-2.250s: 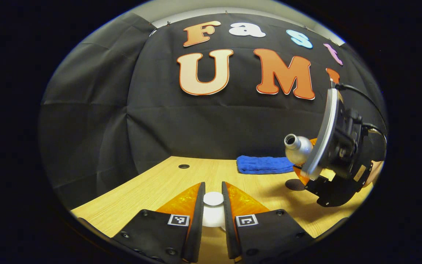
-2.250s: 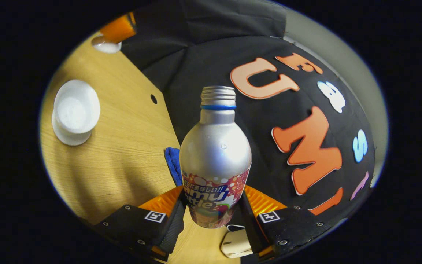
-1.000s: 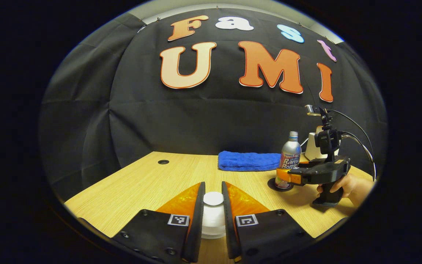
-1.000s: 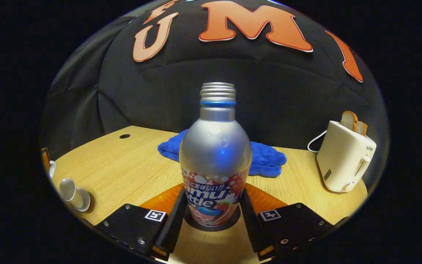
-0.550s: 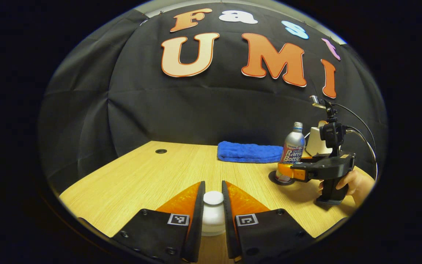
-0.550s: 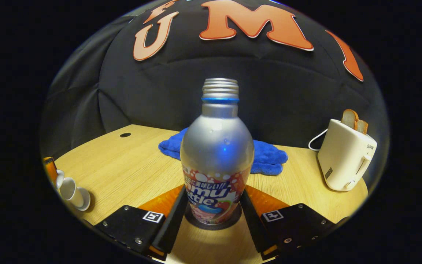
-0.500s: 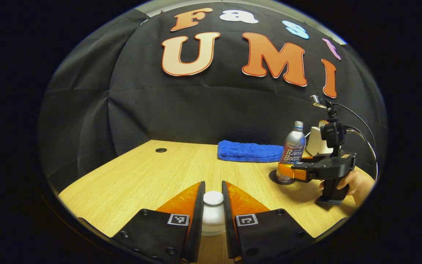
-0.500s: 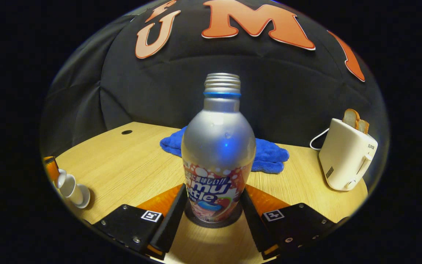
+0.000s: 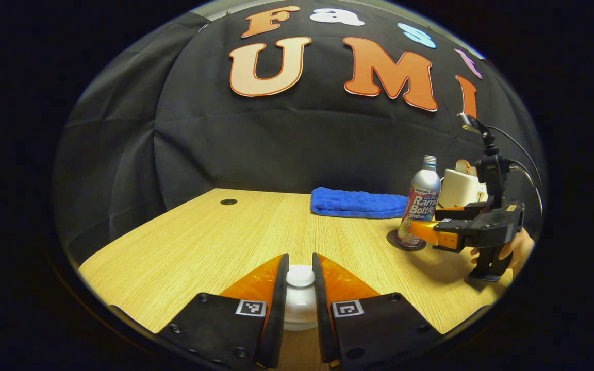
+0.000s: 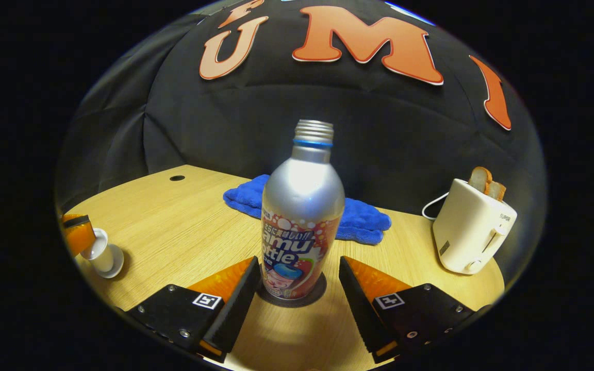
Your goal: Open the teacup lid with one hand, grasp the water bottle and pour water into the teacup with the other hand; after pouring, place the water bottle on the coaster and then close the teacup lid.
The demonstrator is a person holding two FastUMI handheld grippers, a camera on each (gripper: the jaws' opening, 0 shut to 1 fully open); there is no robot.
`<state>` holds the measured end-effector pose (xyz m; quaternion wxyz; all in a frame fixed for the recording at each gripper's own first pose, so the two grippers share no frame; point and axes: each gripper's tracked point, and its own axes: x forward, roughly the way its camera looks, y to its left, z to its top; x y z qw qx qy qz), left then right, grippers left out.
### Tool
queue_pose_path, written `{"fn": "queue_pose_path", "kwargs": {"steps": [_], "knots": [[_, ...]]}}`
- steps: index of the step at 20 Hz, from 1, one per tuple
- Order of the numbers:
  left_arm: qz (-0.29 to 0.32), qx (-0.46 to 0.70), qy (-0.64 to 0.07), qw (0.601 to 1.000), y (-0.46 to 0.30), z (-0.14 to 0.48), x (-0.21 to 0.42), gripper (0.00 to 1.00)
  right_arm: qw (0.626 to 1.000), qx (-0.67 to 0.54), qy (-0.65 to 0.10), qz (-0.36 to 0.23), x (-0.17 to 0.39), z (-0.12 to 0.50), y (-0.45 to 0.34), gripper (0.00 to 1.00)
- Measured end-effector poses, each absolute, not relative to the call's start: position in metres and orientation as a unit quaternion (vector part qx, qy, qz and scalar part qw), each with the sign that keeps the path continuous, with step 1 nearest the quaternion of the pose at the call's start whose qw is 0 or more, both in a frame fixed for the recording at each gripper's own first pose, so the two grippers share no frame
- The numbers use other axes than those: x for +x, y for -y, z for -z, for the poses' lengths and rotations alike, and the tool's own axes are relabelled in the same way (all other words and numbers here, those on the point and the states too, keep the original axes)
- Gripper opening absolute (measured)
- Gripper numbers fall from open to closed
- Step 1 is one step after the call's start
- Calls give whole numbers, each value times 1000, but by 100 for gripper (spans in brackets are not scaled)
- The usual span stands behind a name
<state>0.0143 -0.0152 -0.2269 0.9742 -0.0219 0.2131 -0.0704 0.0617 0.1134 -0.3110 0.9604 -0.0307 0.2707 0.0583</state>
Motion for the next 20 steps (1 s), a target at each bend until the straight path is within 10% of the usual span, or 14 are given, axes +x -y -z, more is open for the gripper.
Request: {"fn": "queue_pose_path", "kwargs": {"steps": [4,9,20], "knots": [[69,-15,-208,976,13,227,13,33,966,-19,-253,-55,44,287,-106,92],[66,-12,-200,978,11,221,13,68,976,6,-211,-47,22,248,-93,93],[60,-4,-68,996,29,109,13,97,995,13,-101,-12,-31,158,-64,92]]}}
